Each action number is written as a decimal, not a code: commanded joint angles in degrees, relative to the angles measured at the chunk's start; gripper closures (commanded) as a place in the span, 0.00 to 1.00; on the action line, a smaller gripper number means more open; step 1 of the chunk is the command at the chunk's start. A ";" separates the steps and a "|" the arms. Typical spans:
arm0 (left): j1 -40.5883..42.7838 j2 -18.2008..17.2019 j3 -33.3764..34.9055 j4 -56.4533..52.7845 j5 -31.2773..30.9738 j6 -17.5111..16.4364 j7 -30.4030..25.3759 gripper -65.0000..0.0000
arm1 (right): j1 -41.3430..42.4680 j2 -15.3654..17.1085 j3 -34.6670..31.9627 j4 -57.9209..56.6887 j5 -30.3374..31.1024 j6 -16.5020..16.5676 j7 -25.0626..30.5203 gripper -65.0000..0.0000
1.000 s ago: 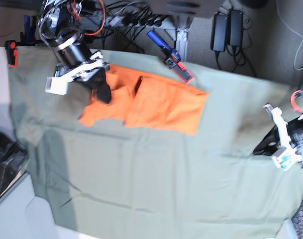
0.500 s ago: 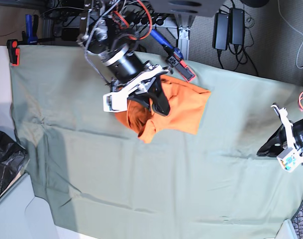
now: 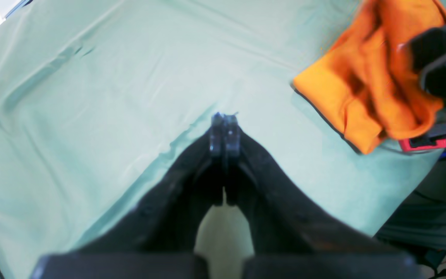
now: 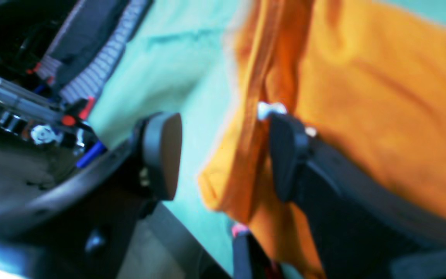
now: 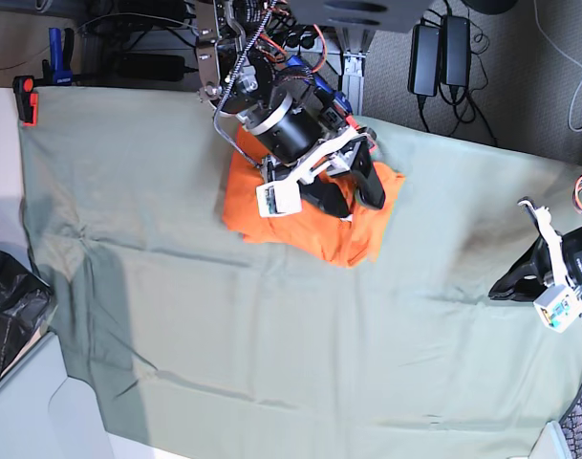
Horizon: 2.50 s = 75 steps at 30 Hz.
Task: Fold the T-shirt properly
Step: 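Lift the collar end with the right gripper and fold it onto the hem fold, then press the folded bundle with the right gripper while the left gripper grasps its edge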
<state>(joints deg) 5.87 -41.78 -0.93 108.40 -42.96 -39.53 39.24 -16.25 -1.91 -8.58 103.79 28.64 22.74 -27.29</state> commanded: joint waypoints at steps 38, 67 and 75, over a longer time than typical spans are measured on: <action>-0.63 13.18 21.57 5.05 5.53 -0.47 -3.21 1.00 | 16.37 1.29 8.33 -15.50 -6.23 7.52 -2.01 1.00; 4.66 7.87 24.35 -2.51 11.58 -0.47 -5.18 1.00 | 23.23 10.23 12.33 -14.62 -9.18 7.48 -2.95 1.00; 4.52 11.04 30.93 -7.21 20.15 -0.47 -9.77 1.00 | 25.22 12.13 12.20 -20.81 -7.45 7.50 -2.97 1.00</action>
<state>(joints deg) 10.92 -30.44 30.22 100.40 -21.96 -39.51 30.59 7.62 9.72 3.49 81.91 20.38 22.98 -31.66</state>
